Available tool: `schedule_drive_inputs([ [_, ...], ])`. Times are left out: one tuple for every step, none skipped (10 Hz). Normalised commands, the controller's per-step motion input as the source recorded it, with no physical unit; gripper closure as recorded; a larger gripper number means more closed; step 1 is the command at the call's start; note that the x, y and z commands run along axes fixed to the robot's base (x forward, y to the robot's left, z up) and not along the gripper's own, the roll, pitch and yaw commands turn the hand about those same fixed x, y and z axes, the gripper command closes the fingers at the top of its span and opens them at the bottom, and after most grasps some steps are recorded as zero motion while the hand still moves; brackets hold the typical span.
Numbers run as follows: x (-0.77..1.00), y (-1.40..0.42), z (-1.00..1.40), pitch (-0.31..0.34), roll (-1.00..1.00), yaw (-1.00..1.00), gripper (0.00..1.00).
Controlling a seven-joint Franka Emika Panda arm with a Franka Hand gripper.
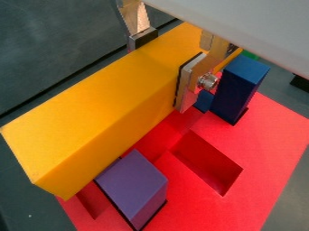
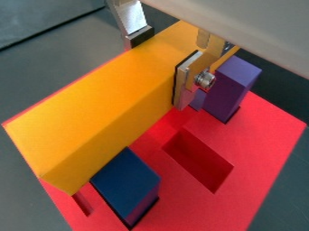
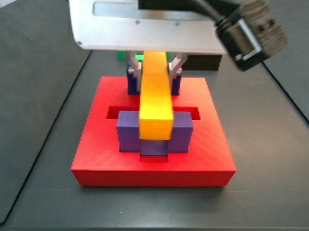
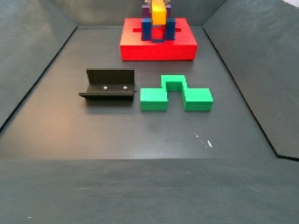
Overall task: Pick up the yellow object. Move up. Move to above the board. Insert the yellow object.
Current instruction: Insert the yellow object.
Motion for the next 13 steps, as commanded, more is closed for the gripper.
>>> schedule_drive_inputs([
  [-0.15, 0.0, 0.0, 0.0, 0.04, 0.0, 1.0],
  [0.0, 0.0, -0.05, 0.0, 0.04, 0.0, 1.0],
  [0.0, 0.0, -0.1, 0.0, 0.05, 0.04, 1.0],
  [0.0, 0.0, -0.12, 0.0, 0.02, 0.02, 1.0],
  [0.15, -0.03, -0.06, 0.0, 0.04, 0.0, 1.0],
  [0.23, -0.02, -0.04, 0.019, 0.02, 0.0, 1.0],
  [0.23, -0.01, 0.0, 0.034, 0.02, 0.0, 1.0],
  [0.2, -0.05, -0.05, 0.027, 0.03, 0.0, 1.0],
  [0.11, -0.09, -0.15, 0.0, 0.06, 0.01, 1.0],
  [0.02, -0.07, -0.19, 0.0, 0.07, 0.01, 1.0],
  [0.0, -0.07, -0.23, 0.0, 0.08, 0.0, 1.0],
  [0.0, -0.07, -0.25, 0.0, 0.08, 0.0, 1.0],
  [0.0, -0.06, -0.25, 0.0, 0.09, 0.0, 1.0],
])
